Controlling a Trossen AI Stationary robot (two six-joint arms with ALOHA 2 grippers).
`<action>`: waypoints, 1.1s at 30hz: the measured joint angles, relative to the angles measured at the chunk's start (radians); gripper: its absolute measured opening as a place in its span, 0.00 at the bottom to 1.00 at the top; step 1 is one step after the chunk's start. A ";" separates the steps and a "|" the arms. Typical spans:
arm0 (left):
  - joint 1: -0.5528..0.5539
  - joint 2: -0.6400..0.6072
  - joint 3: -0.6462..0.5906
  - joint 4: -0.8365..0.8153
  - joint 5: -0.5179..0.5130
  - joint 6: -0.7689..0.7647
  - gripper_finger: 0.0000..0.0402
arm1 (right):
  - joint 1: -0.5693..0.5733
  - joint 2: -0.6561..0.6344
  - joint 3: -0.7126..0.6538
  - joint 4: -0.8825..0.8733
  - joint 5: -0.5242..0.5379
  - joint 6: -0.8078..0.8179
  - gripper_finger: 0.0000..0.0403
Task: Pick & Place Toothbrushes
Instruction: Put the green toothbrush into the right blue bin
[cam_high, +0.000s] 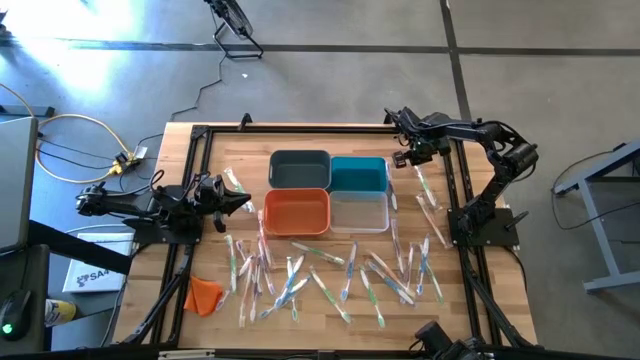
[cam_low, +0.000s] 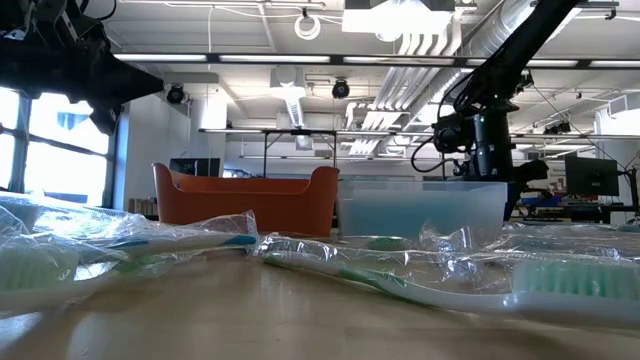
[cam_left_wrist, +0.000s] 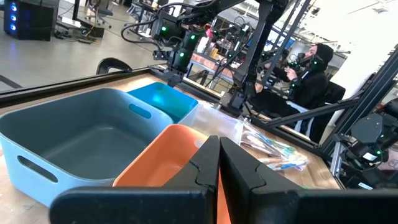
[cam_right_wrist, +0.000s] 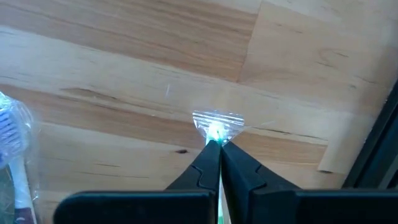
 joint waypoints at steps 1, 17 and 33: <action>0.000 0.000 0.000 0.000 0.000 0.000 0.02 | 0.000 0.000 0.000 -0.002 0.000 -0.002 0.01; 0.000 0.000 0.000 0.000 0.000 0.000 0.02 | 0.000 -0.002 0.000 -0.016 -0.009 -0.030 0.01; 0.000 0.000 0.000 0.000 0.000 0.000 0.02 | 0.000 -0.128 0.000 -0.012 -0.055 -0.055 0.01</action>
